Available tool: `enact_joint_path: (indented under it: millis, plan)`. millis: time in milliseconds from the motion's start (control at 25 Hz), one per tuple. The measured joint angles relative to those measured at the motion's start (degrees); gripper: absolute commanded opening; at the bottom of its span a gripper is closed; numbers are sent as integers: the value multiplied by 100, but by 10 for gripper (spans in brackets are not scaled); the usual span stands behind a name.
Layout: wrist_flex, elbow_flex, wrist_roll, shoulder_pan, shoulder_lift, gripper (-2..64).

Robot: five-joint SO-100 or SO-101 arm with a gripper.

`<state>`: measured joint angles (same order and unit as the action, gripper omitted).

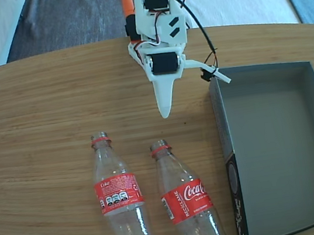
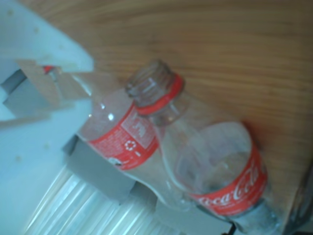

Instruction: Grasp the bottles and put them in the box.

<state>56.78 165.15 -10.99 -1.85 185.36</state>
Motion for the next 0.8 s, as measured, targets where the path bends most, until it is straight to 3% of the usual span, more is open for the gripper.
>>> enact_joint_path:
  millis: [800]
  plan:
    - [0, -97, 0, -70, -290, 28]
